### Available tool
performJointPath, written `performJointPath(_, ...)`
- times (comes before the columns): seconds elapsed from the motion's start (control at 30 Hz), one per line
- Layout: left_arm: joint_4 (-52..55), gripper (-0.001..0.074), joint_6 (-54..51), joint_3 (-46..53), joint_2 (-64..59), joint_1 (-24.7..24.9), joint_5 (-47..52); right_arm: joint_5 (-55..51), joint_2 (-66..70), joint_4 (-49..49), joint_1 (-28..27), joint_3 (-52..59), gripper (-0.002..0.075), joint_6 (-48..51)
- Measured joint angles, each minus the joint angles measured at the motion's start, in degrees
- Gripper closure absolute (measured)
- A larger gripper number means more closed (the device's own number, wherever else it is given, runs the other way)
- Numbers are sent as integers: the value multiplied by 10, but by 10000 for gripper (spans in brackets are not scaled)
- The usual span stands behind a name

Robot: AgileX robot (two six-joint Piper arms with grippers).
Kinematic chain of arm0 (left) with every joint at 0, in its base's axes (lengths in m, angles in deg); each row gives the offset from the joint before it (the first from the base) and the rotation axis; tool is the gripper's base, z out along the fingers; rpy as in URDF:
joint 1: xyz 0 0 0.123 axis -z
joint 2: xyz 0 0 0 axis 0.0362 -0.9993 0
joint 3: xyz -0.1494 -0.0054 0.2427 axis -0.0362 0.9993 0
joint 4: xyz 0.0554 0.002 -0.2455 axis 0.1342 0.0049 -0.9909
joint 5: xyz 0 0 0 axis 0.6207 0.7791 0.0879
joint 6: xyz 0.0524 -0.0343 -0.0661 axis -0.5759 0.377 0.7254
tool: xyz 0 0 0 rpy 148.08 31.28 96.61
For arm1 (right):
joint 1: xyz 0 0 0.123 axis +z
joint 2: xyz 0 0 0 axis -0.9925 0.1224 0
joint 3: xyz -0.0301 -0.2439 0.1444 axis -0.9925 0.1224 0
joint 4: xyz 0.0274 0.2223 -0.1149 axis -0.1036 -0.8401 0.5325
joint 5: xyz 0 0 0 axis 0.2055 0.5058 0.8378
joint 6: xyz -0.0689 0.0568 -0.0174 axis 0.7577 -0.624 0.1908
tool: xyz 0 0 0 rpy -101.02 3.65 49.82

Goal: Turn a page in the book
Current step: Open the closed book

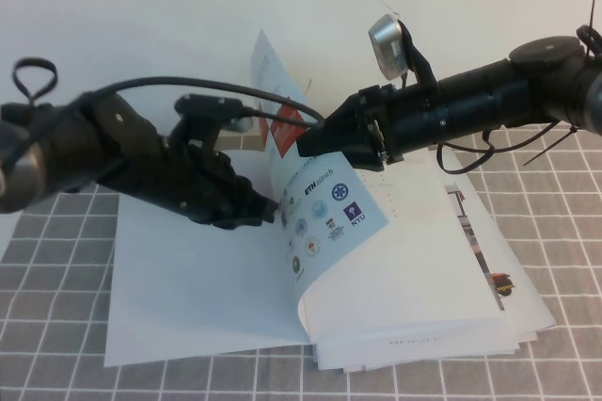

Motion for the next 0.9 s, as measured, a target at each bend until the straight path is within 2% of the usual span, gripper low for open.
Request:
performJointPath(0.13, 78, 738, 53, 0, 53, 2, 37, 0, 0, 0, 0, 0, 370, -1)
performJointPath(0.27, 163, 738, 79, 9, 118, 35, 86, 0, 0, 0, 0, 0, 370, -6)
performJointPath(0.47, 202, 738, 95, 68, 224, 154, 67, 0, 0, 0, 0, 0, 371, -6)
performJointPath(0.63, 279, 738, 148, 113, 265, 242, 38, 0, 0, 0, 0, 0, 371, -7)
performJointPath(0.8, 359, 738, 153, 121, 248, 313, -18, 0, 0, 0, 0, 0, 371, -7)
performJointPath(0.9, 408, 738, 151, 121, 215, 337, -62, 0, 0, 0, 0, 0, 371, -7)
